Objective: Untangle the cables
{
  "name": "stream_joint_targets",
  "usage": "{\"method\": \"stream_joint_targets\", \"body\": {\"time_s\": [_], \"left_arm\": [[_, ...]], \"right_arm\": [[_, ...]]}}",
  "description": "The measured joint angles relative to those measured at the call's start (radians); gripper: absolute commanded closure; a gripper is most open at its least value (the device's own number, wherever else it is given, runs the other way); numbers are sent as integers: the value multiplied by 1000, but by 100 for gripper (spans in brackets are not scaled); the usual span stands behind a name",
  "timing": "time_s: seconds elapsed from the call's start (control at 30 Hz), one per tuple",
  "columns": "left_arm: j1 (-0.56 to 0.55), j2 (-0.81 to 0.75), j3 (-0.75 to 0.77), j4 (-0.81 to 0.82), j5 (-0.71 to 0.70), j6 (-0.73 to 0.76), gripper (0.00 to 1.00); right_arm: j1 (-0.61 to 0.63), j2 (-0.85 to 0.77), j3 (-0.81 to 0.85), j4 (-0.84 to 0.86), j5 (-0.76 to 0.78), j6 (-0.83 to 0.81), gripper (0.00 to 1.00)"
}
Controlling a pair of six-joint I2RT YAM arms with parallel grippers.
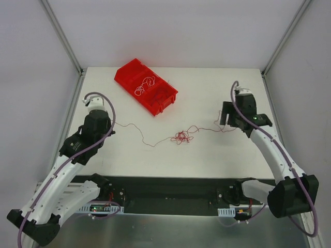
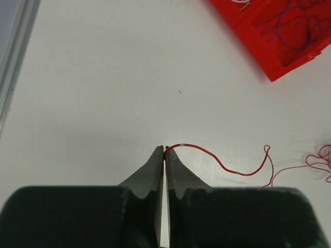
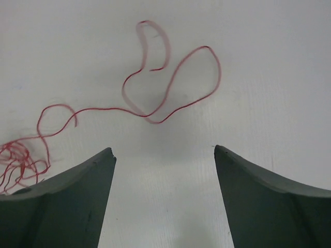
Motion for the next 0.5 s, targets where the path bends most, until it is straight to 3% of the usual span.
{"method": "stream_joint_targets", "body": {"time_s": [0.3, 0.5], "left_arm": [[0, -136, 57, 2, 79, -20, 100], [0, -133, 121, 1, 125, -13, 100]], "right_arm": [[490, 46, -50, 275, -281, -223, 15], [624, 204, -68, 433, -312, -334, 18]]}}
